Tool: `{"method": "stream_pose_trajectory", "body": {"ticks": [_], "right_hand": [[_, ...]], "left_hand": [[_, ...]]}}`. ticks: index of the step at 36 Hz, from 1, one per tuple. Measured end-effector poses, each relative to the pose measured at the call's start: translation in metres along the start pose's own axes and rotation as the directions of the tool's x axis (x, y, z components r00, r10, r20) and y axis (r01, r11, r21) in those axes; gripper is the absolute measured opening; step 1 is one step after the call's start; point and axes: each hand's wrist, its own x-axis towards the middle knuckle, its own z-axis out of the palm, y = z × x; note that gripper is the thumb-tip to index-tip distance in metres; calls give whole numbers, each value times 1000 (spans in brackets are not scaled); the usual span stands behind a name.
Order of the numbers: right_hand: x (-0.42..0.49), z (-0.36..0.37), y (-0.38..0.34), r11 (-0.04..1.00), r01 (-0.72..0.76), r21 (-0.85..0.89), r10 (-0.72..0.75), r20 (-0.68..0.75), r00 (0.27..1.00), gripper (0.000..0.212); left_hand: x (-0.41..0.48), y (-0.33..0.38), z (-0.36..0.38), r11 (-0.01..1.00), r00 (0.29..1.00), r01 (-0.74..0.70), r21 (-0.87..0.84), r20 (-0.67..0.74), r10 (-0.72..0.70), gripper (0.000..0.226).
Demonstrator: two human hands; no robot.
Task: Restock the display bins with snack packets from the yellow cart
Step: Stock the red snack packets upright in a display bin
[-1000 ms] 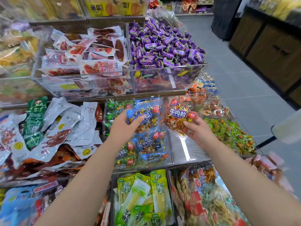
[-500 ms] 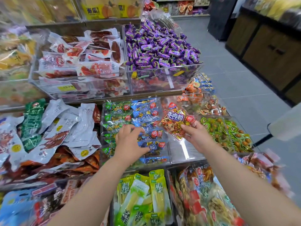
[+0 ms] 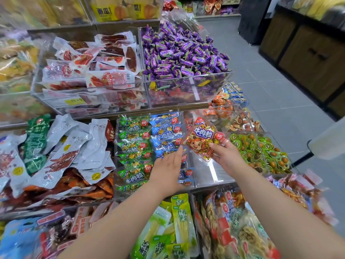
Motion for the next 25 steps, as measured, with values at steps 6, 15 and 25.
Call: {"method": "stream_pose_trajectory", "body": {"ticks": [6, 15, 25], "right_hand": [[3, -3, 2, 1000, -9, -7, 9, -5, 1000, 20], [10, -3, 8, 999, -28, -29, 28, -4, 1000, 18], [18, -3, 5, 1000, 24, 20, -23, -16, 1000, 21]], "left_hand": [[5, -9, -4, 997, 998, -66, 50, -17, 67, 87], [14, -2, -12, 966, 974, -206, 153, 123, 188, 62], [33, -17, -16, 987, 988, -27, -156, 146, 50, 83]]}}
